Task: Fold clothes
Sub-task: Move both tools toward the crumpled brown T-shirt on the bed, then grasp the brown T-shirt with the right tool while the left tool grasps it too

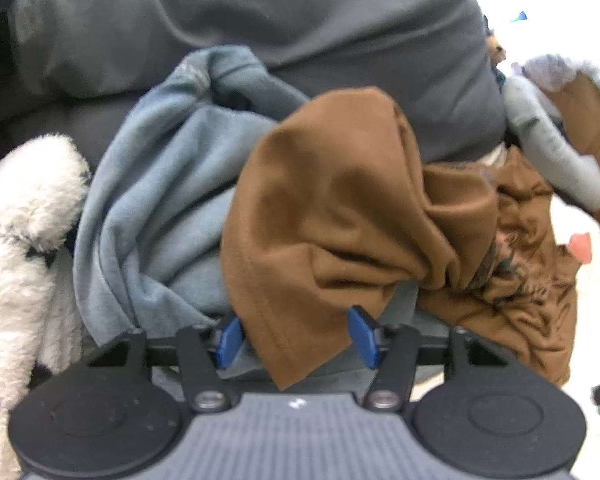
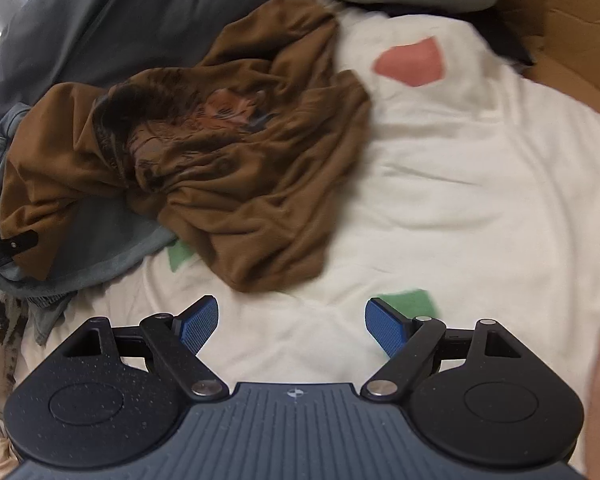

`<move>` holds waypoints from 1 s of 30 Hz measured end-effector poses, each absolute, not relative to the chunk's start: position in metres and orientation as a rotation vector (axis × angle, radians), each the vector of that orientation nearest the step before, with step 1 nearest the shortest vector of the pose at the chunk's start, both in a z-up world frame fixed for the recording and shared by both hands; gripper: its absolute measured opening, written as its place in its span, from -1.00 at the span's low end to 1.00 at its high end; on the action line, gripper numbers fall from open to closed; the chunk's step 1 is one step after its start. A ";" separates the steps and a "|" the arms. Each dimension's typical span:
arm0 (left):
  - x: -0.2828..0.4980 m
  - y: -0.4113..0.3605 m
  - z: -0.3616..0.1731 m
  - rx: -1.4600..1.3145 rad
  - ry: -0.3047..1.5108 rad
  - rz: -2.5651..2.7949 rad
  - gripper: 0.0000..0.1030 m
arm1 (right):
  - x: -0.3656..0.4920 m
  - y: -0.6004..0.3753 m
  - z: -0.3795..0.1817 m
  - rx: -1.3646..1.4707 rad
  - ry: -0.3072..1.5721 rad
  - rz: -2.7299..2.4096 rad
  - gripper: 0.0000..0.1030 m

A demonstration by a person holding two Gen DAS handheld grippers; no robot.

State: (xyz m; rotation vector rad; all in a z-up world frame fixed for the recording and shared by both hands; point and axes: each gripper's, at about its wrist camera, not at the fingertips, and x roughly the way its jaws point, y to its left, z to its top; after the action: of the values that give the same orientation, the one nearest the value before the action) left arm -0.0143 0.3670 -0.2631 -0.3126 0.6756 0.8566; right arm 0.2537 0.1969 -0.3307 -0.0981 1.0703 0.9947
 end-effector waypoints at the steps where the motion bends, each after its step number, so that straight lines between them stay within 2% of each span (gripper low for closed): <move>1: -0.014 0.365 -0.261 -0.305 0.669 0.850 0.14 | 0.252 0.203 -0.332 -0.101 1.067 1.002 0.66; 5: -0.008 0.363 -0.260 -0.296 0.665 0.822 0.14 | 0.247 0.230 -0.337 -0.131 1.046 1.033 0.66; 9: 0.001 0.369 -0.281 -0.305 0.675 0.814 0.30 | 0.245 0.255 -0.348 -0.171 1.033 1.033 0.66; 11: 0.006 0.371 -0.291 -0.294 0.693 0.819 0.28 | 0.242 0.264 -0.351 -0.195 1.012 1.022 0.66; 13: 0.007 0.370 -0.292 -0.293 0.680 0.816 0.17 | 0.240 0.269 -0.353 -0.191 0.994 1.005 0.64; 15: 0.009 0.369 -0.293 -0.280 0.682 0.816 0.02 | 0.242 0.274 -0.355 -0.181 0.990 0.985 0.53; 17: 0.011 0.369 -0.294 -0.252 0.705 0.822 -0.32 | 0.248 0.278 -0.357 -0.169 1.001 0.961 0.27; 18: 0.011 0.369 -0.293 -0.249 0.710 0.817 -0.54 | 0.251 0.278 -0.357 -0.154 1.008 0.953 0.13; 20: 0.008 0.372 -0.288 -0.272 0.700 0.798 -0.69 | 0.259 0.276 -0.356 -0.117 1.028 0.945 -0.48; 21: 0.006 0.373 -0.283 -0.279 0.692 0.784 -0.76 | 0.262 0.273 -0.354 -0.094 1.041 0.955 -0.59; 23: 0.001 0.371 -0.275 -0.277 0.679 0.755 -0.79 | 0.264 0.268 -0.347 -0.082 1.037 0.975 -0.72; 30: -0.014 0.364 -0.246 -0.300 0.658 0.691 -0.84 | 0.284 0.224 -0.316 -0.038 1.014 0.959 -0.78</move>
State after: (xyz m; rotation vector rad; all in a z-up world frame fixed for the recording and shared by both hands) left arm -0.0138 0.3639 -0.2462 -0.2998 0.6583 0.6910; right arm 0.2840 0.2239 -0.3158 -0.0380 1.0136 0.9592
